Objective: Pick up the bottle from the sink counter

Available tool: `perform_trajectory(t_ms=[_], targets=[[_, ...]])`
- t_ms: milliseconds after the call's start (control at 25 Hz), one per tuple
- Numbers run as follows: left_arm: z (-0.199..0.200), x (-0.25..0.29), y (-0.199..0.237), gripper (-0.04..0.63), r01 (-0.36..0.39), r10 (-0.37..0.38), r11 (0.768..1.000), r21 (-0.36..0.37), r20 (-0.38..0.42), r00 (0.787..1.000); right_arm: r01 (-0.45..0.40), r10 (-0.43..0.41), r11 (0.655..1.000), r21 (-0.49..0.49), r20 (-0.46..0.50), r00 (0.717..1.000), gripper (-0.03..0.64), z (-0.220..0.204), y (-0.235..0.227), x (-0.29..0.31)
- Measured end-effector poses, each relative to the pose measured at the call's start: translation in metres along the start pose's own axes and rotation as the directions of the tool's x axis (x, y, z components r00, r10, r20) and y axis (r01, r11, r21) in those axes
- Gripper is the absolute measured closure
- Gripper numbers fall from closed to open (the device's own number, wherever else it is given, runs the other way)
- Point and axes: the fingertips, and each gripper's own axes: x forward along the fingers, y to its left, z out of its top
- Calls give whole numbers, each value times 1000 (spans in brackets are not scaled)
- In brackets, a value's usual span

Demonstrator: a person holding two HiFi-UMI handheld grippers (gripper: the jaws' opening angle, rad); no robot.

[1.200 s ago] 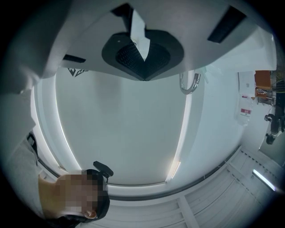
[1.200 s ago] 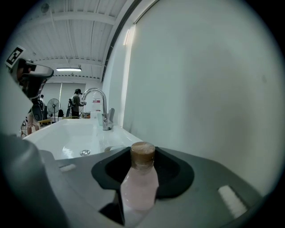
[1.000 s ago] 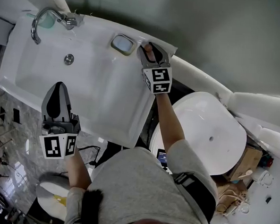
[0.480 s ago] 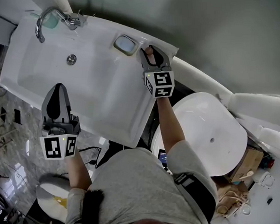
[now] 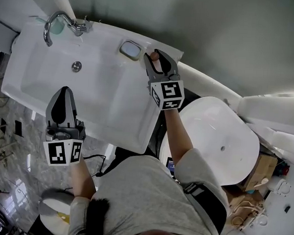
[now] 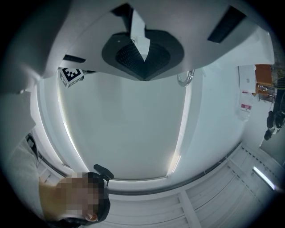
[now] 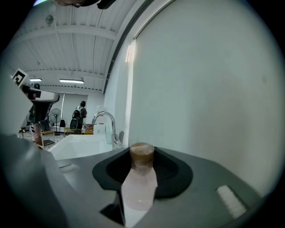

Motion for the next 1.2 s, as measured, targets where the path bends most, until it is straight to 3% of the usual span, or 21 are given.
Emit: perform_trajectory(t_ms=[600, 1200], targets=[[37, -38, 13, 589, 21, -23, 1000, 15, 88, 996, 11, -9, 999, -44, 47, 999, 468, 74, 55, -47], [66, -78, 20, 589, 51, -50, 999, -1, 155, 987, 44, -40, 998, -43, 79, 996, 468, 114, 105, -108]])
